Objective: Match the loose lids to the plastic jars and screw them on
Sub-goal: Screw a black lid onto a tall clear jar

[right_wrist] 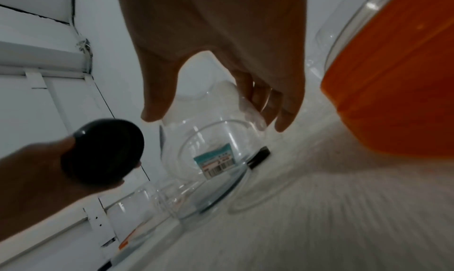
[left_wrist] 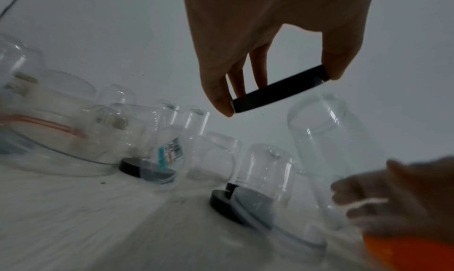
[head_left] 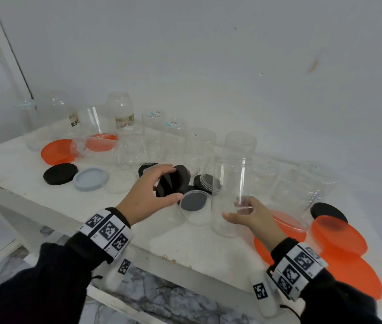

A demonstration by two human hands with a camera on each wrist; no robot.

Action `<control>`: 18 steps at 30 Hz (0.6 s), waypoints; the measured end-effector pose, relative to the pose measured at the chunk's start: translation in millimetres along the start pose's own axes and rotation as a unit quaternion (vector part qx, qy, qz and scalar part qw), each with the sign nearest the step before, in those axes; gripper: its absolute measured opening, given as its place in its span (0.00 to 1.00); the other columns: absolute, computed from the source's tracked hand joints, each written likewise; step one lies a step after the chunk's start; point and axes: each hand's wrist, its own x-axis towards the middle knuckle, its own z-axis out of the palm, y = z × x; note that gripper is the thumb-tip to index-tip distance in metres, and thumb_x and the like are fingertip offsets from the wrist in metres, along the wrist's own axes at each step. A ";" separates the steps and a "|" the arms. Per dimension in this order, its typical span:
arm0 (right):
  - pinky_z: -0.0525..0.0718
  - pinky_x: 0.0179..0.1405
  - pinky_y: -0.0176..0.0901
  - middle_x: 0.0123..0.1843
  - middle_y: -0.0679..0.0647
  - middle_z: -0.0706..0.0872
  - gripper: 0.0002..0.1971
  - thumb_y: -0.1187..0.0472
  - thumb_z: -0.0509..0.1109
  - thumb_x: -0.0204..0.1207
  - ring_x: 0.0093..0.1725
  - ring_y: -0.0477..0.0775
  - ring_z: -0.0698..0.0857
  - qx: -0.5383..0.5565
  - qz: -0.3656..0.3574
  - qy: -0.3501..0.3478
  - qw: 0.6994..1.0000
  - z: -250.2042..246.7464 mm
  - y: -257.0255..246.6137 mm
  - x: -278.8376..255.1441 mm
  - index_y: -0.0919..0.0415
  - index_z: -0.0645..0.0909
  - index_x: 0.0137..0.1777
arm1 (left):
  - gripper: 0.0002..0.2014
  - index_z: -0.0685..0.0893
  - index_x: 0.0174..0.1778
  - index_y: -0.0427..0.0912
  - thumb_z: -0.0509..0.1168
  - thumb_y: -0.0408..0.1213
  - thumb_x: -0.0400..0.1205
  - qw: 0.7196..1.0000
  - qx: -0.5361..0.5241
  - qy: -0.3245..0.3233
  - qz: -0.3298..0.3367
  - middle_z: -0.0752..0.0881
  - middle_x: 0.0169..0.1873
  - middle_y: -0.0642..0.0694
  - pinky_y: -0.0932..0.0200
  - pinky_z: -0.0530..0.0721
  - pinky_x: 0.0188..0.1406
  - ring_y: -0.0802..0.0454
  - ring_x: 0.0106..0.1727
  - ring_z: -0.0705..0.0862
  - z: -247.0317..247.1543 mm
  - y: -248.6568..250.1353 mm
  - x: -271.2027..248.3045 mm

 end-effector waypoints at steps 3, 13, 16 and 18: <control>0.77 0.53 0.40 0.61 0.49 0.78 0.32 0.53 0.82 0.62 0.60 0.47 0.78 -0.001 0.002 0.010 1.000 6.5 4.0 -1.1 0.56 0.72 0.65 | 0.30 0.75 0.62 0.60 0.69 0.59 0.64 0.999 -0.033 0.004 0.013 0.73 0.64 0.65 0.64 0.73 0.64 0.64 0.65 0.74 5.1 11.6 7.7; 0.76 0.46 0.32 0.60 0.52 0.76 0.32 0.62 0.82 0.63 0.59 0.47 0.77 -0.005 -0.003 0.010 1.000 4.5 10.1 -3.9 0.57 0.69 0.64 | 0.27 0.77 0.60 0.61 0.65 0.61 0.64 0.995 -0.066 0.002 0.077 0.77 0.62 0.61 0.79 0.73 0.51 0.66 0.62 0.75 28.8 43.3 32.8; 0.76 0.48 0.34 0.62 0.52 0.73 0.33 0.65 0.82 0.62 0.63 0.48 0.76 -0.015 0.007 -0.008 1.000 3.8 11.0 -4.4 0.58 0.66 0.62 | 0.28 0.77 0.62 0.57 0.67 0.59 0.65 0.995 -0.057 -0.006 0.088 0.77 0.62 0.60 0.81 0.72 0.51 0.66 0.63 0.75 34.8 48.9 39.0; 0.76 0.52 0.38 0.62 0.52 0.73 0.34 0.66 0.82 0.61 0.65 0.49 0.75 -0.023 0.018 -0.023 0.999 2.7 11.3 -4.4 0.59 0.65 0.62 | 0.30 0.77 0.61 0.54 0.67 0.60 0.64 0.994 -0.053 -0.009 0.094 0.77 0.63 0.58 0.83 0.71 0.50 0.68 0.62 0.75 39.0 52.0 42.2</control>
